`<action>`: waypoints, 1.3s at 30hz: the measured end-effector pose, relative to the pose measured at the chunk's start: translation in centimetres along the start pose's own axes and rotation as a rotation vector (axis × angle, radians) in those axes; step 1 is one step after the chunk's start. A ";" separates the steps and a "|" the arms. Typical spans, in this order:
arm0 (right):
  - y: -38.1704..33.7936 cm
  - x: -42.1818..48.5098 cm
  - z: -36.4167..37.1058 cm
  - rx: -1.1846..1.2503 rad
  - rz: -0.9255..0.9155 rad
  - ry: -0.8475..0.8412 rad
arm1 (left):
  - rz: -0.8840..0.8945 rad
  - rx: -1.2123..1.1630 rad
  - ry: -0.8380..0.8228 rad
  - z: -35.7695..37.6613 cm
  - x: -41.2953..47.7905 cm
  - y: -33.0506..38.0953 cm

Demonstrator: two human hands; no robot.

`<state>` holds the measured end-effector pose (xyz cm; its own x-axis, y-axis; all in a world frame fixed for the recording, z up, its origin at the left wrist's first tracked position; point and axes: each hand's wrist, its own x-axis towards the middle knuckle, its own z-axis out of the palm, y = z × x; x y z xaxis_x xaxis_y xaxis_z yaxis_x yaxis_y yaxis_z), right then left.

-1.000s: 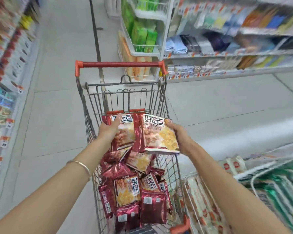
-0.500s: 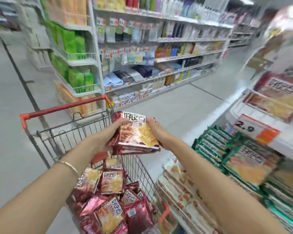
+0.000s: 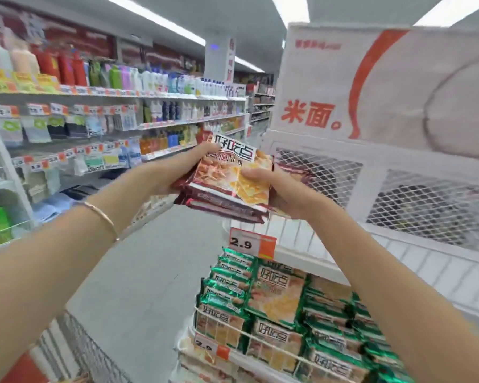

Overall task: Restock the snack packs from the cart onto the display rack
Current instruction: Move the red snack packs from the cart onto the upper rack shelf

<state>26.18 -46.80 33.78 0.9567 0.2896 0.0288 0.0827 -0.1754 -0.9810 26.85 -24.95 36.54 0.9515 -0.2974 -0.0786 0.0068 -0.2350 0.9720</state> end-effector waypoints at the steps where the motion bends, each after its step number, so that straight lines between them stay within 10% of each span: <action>1: -0.9 -0.3 -1.7 -0.007 -0.039 0.043 | 0.043 0.029 -0.018 0.9 1.1 1.9; 9: -0.2 0.5 -11.6 -0.326 -0.153 0.311 | 0.175 0.081 -0.172 5.6 11.9 4.8; 15: 7.1 2.0 -13.0 -0.615 -0.024 0.256 | 0.222 0.608 -0.146 8.3 15.9 -0.1; 20: 8.3 2.0 -14.9 -0.404 0.150 0.122 | 0.334 1.145 -0.158 9.1 16.1 -1.8; 31: 12.3 6.9 -12.2 -0.229 0.129 -0.023 | 0.317 1.284 -0.122 6.0 17.4 -1.0; 36: 11.0 5.9 -16.0 -0.050 0.170 0.358 | 0.276 1.197 -0.157 6.1 17.2 -1.8; 39: 9.9 7.4 -14.7 0.126 0.256 0.303 | 0.277 1.178 -0.153 6.3 16.9 -1.8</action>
<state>38.18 -60.27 27.15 0.9824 -0.0419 -0.1820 -0.1850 -0.0833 -0.9792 41.03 -35.38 32.03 0.8296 -0.5584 -0.0031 -0.5498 -0.8178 0.1702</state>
